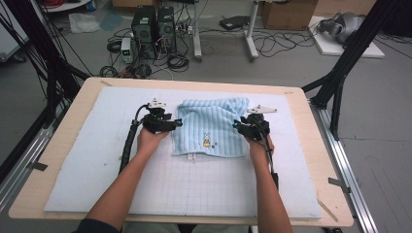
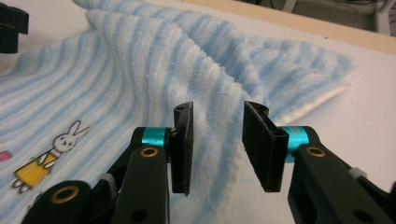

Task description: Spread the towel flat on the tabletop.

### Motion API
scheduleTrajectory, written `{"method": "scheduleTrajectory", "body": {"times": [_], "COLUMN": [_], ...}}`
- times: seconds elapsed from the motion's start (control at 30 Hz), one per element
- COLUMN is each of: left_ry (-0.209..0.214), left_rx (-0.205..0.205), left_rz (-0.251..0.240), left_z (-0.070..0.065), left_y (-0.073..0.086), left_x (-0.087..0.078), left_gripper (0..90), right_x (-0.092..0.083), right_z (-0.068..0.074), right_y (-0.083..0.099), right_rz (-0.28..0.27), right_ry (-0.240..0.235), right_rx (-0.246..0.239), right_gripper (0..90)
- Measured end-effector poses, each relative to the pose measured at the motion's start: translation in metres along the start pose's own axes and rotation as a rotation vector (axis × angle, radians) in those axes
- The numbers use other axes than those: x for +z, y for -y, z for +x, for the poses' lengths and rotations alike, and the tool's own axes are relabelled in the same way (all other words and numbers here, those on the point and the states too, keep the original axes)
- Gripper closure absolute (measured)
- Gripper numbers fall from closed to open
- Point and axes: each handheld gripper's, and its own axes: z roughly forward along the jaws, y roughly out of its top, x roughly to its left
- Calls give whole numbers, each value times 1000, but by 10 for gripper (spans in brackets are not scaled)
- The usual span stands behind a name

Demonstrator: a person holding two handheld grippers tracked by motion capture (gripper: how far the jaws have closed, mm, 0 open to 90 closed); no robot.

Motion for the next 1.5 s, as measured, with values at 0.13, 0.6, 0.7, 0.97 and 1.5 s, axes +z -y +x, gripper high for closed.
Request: {"method": "scheduleTrajectory", "body": {"times": [0.13,0.6,0.7,0.97,1.5], "left_ry": [42,64,68,-22,126], "left_rx": [13,33,35,157,113], "left_rz": [29,70,72,110,67], "left_z": [-4,-30,-37,-56,-55], "left_y": [11,44,45,52,69], "left_x": [-11,-42,-42,-36,-70], "left_gripper": [422,454,450,564,877], "right_x": [-19,-56,-53,-40,-64], "right_z": [3,26,30,35,48], "right_y": [9,47,51,58,69], "right_rz": [-2,67,107,182,139], "right_ry": [16,32,38,47,-57], "right_rx": [-6,19,30,43,37], "right_gripper": [600,536,490,573,860]}}
